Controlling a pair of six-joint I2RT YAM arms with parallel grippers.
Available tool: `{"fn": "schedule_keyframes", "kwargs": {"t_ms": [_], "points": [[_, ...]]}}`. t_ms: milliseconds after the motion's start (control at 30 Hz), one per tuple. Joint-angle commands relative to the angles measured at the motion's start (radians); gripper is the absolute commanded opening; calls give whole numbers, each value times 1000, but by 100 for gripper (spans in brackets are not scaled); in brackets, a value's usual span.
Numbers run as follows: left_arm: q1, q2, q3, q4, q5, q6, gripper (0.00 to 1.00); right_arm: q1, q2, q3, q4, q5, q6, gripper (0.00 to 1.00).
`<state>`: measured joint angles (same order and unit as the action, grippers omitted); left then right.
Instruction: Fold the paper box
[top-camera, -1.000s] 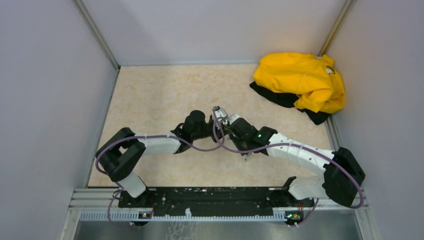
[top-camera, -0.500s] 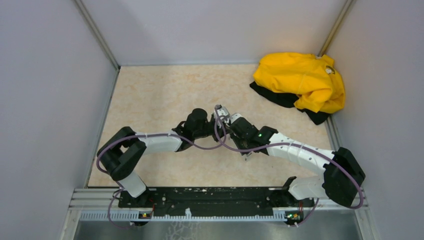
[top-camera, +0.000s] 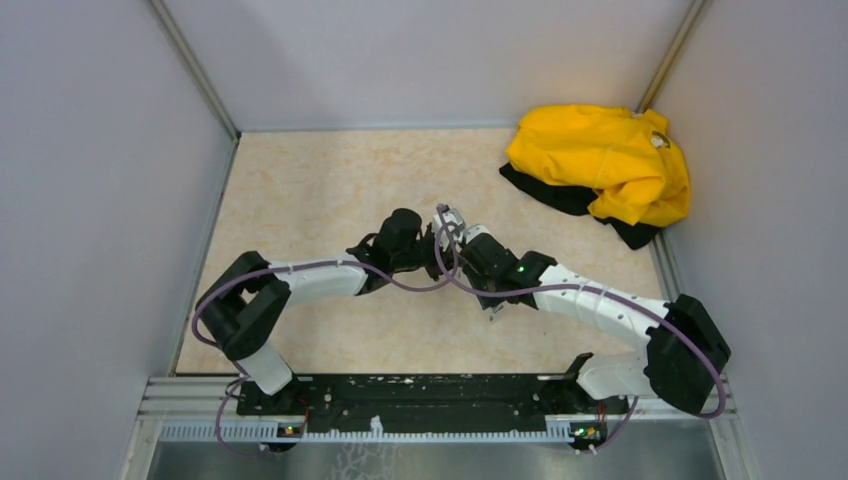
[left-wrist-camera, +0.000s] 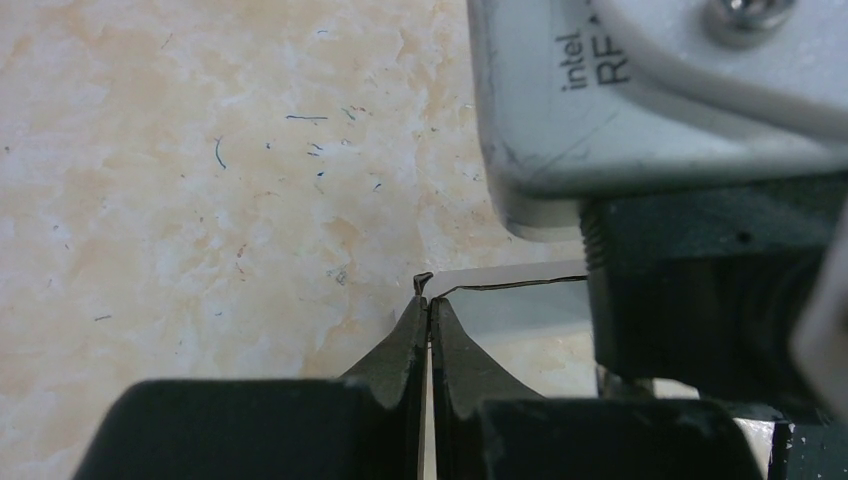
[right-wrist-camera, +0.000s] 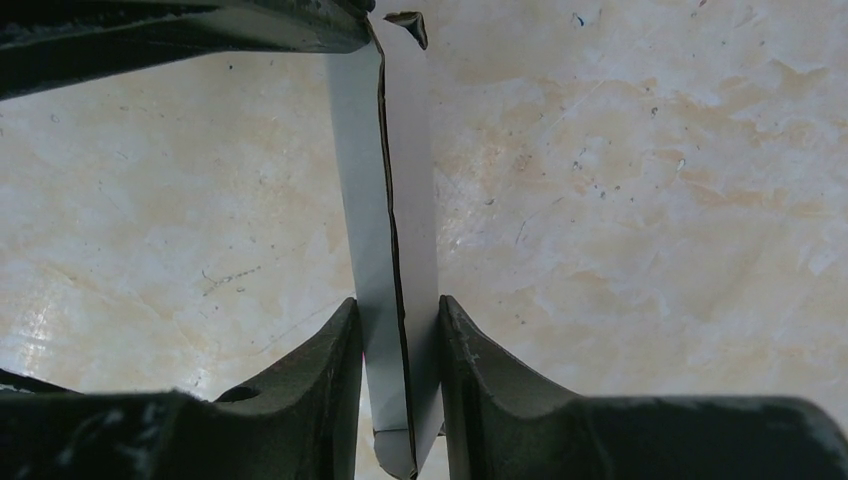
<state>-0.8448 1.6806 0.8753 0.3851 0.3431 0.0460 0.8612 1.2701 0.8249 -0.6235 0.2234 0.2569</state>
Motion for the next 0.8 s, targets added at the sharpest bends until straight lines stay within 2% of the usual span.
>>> {"fn": "schedule_keyframes", "kwargs": {"t_ms": [0,267,533,767], "points": [[-79,106,32,-252,24,81,7,86,57,25,194,-219,-265,16],[-76,102,51,-285,15,68,6,85,56,25,191,-207,-228,21],[-69,103,51,-280,8,57,6,64,2,4,208,-154,-162,52],[-66,99,51,-276,8,55,7,39,-49,-31,249,-154,-138,53]]}}
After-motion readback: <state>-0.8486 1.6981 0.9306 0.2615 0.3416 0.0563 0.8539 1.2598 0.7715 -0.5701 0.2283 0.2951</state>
